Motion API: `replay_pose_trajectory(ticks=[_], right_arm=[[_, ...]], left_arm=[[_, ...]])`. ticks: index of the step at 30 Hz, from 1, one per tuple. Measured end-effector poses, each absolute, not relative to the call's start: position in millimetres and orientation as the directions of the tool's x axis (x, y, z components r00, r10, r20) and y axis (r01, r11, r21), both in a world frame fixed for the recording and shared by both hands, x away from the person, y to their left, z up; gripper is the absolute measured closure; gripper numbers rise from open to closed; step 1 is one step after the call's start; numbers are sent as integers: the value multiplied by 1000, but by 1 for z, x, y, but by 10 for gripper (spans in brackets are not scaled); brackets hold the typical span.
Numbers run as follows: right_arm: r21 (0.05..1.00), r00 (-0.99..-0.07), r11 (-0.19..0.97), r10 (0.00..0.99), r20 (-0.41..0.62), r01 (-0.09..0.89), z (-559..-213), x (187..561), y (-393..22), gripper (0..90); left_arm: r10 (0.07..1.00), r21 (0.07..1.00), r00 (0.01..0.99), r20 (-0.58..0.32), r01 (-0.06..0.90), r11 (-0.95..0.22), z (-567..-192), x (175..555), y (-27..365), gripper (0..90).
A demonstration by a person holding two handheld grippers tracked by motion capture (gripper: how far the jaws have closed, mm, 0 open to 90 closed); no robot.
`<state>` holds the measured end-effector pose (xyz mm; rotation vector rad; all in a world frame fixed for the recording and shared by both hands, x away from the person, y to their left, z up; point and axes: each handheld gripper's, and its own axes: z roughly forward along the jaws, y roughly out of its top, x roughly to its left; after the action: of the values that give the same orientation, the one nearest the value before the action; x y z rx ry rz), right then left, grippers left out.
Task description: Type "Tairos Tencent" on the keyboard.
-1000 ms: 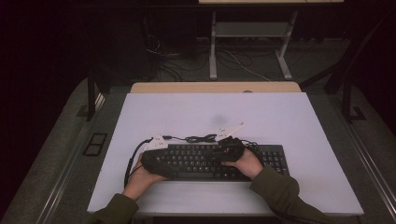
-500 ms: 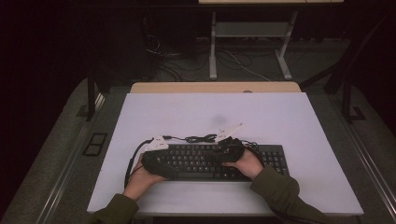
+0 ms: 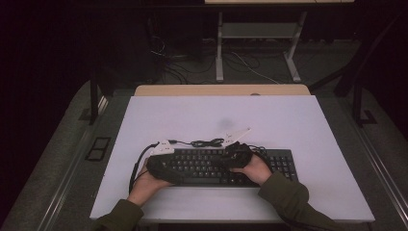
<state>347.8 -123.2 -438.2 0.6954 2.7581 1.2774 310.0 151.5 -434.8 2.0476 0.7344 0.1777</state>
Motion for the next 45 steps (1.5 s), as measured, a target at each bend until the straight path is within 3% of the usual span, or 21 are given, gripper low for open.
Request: replay_pose_trajectory(ticks=[17,28,33,37,45], right_arm=[[743,-903,552,398,163,377,-433,347,-124,885],[777,-899,502,397,184,381,-428,348,-128,654],[792,-895,479,407,182,378,-427,348,-130,442],[799,-874,457,457,166,391,-428,351,-129,187],[802,-868,451,469,161,392,-431,353,-129,149]], left_arm=[[566,812,810,-154,430,-395,-434,310,151,0],[565,810,810,-159,434,-395,-434,310,152,0],[564,809,811,-159,435,-396,-434,310,152,0],[562,809,812,-157,433,-399,-434,310,151,0],[562,810,812,-157,431,-397,-434,309,151,0]])
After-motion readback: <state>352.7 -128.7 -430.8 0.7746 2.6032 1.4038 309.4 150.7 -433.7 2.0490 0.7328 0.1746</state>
